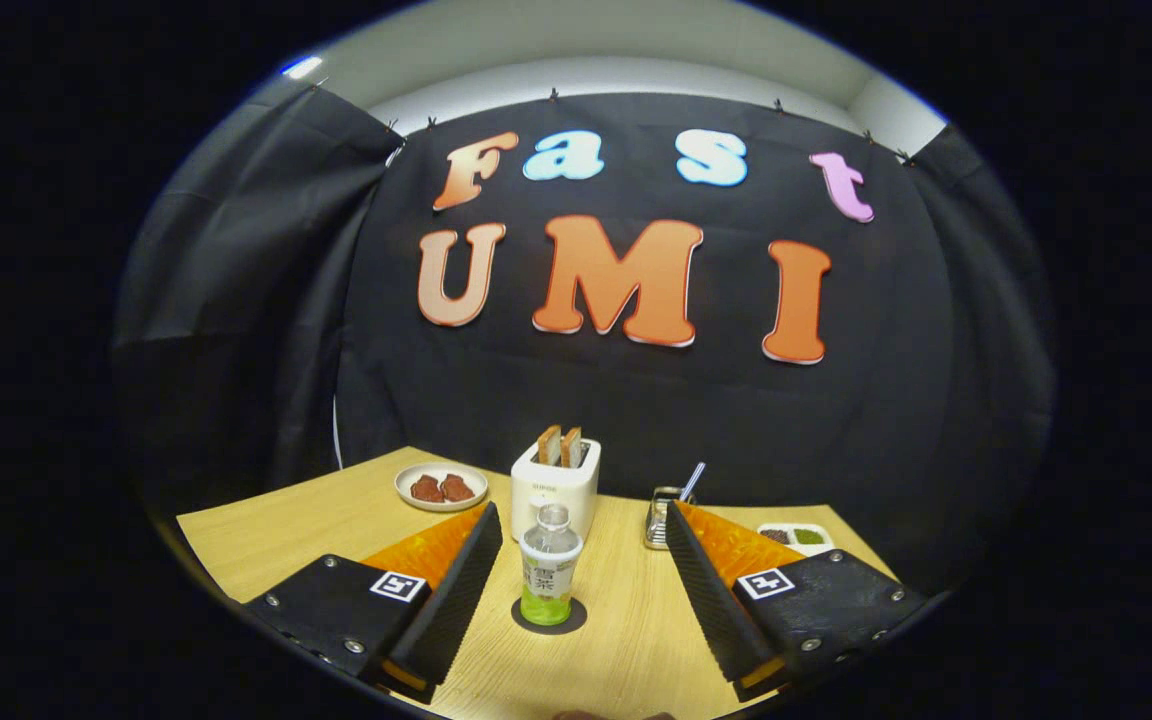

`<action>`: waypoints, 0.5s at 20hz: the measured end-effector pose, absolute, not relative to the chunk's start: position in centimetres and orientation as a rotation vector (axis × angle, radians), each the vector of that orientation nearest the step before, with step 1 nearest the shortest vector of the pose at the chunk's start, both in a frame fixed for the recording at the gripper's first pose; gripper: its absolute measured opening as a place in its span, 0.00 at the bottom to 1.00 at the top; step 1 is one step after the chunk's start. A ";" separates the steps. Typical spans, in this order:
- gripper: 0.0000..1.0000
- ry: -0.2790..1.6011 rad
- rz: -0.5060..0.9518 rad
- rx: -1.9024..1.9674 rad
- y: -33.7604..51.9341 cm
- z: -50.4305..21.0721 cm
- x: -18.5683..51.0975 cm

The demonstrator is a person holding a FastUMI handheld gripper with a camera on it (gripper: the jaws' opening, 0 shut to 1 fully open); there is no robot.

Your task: Take the bottle from table, then pour the juice into the cup, finally place the bottle on the coaster

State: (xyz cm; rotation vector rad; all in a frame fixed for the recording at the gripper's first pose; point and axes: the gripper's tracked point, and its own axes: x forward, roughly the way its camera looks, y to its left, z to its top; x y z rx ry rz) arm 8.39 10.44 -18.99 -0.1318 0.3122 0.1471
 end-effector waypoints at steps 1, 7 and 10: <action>0.97 0.283 0.137 -0.127 9.9 -17.0 7.7; 0.98 0.172 0.101 -0.075 6.0 -7.9 2.7; 0.98 0.151 0.077 -0.084 4.3 -6.2 0.4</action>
